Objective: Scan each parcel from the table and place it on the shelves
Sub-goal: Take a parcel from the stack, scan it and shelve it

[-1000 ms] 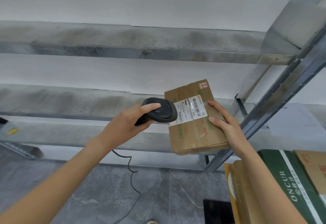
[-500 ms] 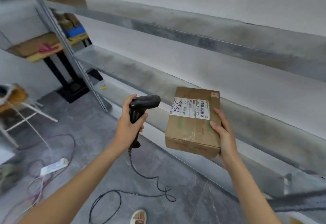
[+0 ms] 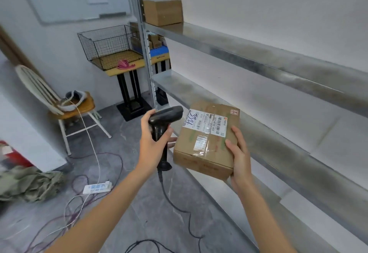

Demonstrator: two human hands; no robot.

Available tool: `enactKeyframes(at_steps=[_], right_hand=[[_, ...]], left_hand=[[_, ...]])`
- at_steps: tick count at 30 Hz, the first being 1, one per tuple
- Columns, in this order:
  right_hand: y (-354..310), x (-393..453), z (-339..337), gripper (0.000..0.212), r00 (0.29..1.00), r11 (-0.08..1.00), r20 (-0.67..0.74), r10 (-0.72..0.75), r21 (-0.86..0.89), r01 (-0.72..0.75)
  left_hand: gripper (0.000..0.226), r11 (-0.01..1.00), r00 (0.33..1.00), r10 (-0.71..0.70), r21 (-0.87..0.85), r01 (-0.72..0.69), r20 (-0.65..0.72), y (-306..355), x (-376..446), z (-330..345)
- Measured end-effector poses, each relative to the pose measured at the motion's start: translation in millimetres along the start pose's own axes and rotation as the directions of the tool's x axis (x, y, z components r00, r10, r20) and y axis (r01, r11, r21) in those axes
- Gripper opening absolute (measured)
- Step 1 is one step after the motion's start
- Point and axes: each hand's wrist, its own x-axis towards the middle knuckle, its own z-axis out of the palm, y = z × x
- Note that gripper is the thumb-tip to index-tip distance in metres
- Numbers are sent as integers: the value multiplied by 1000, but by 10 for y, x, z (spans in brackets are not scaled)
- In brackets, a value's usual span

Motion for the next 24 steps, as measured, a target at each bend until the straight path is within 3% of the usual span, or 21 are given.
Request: enactKeyframes(at_steps=[6,15,21,24], right_hand=[[198,280,956,44,999,997,35,37,62,-40],[-2,717,1722,42,994,999,94,-49,-7,50],[-74,1255,2225,43,989,992,73,-125,3,125],[-125,1616,2558,42,987,989,63,-147,15,146]], left_hand=[[59,1000,990,17,17,-15,-137,-4,545,-620],[60,992,970,128,15,-128,-206,-79,1242,-907],[62,990,959,142,26,-139,-246,-211,1884,-1050],[64,992,966,93,-60,-111,-243,-299,2298,-1087]])
